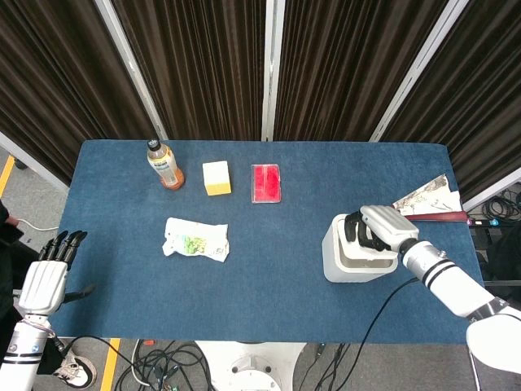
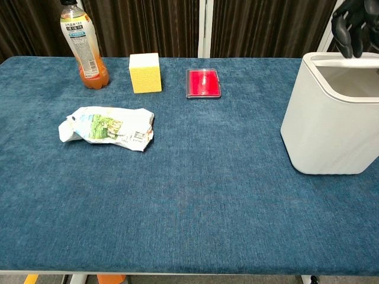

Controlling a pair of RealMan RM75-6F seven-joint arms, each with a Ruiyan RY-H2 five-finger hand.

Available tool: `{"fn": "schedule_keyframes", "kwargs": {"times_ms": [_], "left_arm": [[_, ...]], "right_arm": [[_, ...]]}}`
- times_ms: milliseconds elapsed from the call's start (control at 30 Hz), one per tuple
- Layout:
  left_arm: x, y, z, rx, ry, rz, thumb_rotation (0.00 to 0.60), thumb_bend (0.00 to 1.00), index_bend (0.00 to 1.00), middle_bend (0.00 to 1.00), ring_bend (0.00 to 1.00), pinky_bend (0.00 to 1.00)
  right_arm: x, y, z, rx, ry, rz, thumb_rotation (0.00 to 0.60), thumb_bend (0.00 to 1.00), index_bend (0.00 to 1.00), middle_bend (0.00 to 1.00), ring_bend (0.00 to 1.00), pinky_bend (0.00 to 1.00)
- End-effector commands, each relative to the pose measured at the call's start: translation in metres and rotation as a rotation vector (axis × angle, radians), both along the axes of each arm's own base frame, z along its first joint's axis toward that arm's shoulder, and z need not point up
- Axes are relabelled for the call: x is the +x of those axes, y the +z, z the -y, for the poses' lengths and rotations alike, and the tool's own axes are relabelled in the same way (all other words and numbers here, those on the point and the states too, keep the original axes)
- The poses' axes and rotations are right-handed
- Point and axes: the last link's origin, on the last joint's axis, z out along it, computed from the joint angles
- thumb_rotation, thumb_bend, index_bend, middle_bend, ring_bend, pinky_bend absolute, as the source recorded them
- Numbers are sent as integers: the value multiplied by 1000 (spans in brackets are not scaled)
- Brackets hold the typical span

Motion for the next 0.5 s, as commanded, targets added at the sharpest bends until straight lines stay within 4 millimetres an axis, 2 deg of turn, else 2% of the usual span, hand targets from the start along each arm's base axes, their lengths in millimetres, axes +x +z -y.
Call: {"fn": "schedule_keyframes", "kwargs": {"times_ms": [33, 233, 500], "left_arm": [[0, 0, 0, -1, 1, 0, 600, 70, 96, 92, 41, 126], [0, -1, 0, -3, 1, -1, 600, 69, 96, 92, 41, 126], [-2, -2, 1, -6, 8, 0, 600, 69, 96, 92, 41, 126]], "right_arm": [[-6, -3, -7, 23, -8, -1, 600, 1000, 620, 542, 483, 622], [-12, -5, -12, 27, -7, 1, 600, 1000, 621, 543, 483, 623], [-20, -12, -9, 35, -28, 9, 600, 1000, 621, 543, 483, 623]]}}
